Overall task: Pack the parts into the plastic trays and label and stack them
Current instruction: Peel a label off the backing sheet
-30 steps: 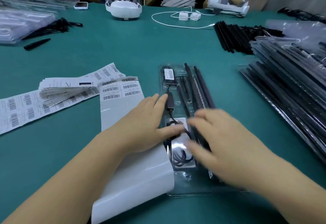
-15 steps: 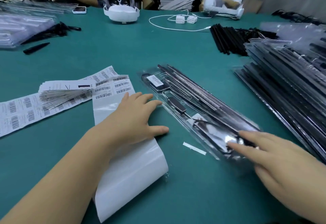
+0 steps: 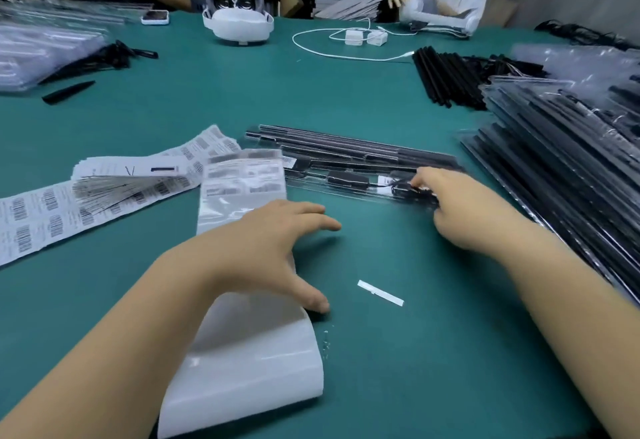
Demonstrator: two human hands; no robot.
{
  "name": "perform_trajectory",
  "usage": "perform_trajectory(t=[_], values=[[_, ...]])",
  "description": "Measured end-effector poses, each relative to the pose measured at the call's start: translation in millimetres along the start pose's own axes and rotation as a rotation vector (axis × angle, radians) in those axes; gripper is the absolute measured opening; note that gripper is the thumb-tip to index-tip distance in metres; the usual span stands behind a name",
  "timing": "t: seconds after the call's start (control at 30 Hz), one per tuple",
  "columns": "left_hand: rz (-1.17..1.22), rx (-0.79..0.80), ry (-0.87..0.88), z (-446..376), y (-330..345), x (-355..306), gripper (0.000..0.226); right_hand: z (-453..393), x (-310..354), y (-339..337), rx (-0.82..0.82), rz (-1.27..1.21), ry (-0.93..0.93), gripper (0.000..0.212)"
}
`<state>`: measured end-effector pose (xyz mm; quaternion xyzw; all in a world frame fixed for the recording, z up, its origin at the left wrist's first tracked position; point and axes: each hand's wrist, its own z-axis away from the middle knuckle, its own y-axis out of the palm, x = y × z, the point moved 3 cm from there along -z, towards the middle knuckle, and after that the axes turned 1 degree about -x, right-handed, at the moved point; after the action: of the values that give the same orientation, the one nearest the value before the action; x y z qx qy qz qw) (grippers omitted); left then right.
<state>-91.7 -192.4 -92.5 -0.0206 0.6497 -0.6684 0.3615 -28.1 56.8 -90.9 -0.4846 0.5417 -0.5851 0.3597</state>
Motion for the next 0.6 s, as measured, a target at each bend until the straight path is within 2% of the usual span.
perform_trajectory(t=[0.1, 0.17, 0.23, 0.3, 0.47, 0.6], values=[[0.021, -0.049, 0.001, -2, -2, -2, 0.082, -29, 0, 13, -0.001, 0.001, 0.080, 0.061], [-0.001, -0.101, -0.034, -3, -3, 0, 0.088, -45, 0, 20, 0.011, -0.027, 0.073, 0.051], [-0.013, -0.133, -0.073, -3, -4, 4, 0.093, -60, -1, 23, 0.012, -0.042, 0.081, 0.058], [0.014, -0.135, -0.106, -4, -3, 8, 0.096, -71, -5, 27, 0.034, 0.030, 0.082, 0.066], [-0.025, -0.114, -0.090, -6, 2, 14, 0.078, -88, -8, 31, 0.036, 0.027, 0.110, 0.062], [-0.054, -0.108, -0.072, -6, 4, 15, 0.079, -101, -7, 29, 0.039, 0.008, 0.130, 0.062]])
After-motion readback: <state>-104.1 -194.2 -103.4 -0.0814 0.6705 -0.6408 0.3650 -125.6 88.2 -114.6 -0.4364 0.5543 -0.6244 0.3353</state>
